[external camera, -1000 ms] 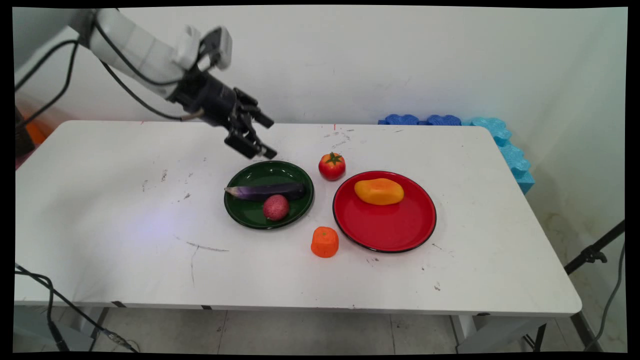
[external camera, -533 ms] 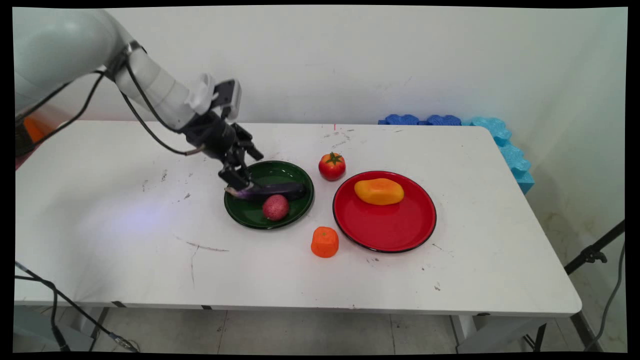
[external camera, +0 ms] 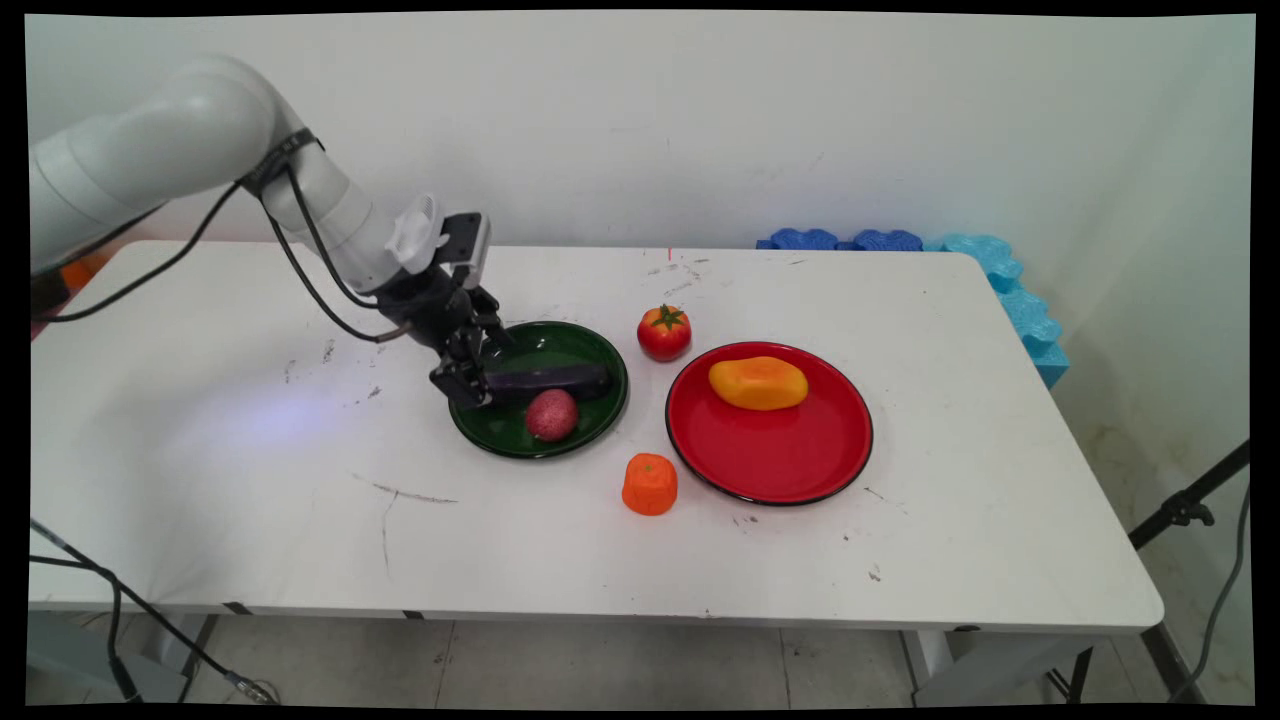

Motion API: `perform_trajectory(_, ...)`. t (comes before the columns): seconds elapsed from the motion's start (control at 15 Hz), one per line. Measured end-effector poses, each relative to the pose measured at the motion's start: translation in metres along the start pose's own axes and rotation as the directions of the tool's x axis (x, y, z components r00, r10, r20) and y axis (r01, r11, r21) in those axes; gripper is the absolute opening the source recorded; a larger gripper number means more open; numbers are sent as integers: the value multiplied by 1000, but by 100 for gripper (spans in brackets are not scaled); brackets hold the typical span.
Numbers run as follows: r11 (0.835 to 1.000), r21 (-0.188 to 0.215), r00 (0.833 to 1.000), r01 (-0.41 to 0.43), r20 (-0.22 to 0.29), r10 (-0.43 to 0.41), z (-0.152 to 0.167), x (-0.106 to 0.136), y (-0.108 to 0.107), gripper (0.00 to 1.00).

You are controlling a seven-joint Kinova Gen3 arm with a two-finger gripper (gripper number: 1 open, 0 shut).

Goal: Pick up the eggplant from the green plate, then place the picked object on the table

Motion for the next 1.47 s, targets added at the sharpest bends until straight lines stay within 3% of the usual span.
perform_trajectory(0.53,999,-13,999,-35,1,35,26,-1,-4,100)
perform_trajectory(0.6,999,-10,999,-35,-2,35,28,-1,-4,0)
perform_trajectory(1.13,1000,6,1000,-26,-13,27,37,-1,-8,0)
perform_trajectory(1.47,999,35,998,35,-52,-33,15,11,-17,0)
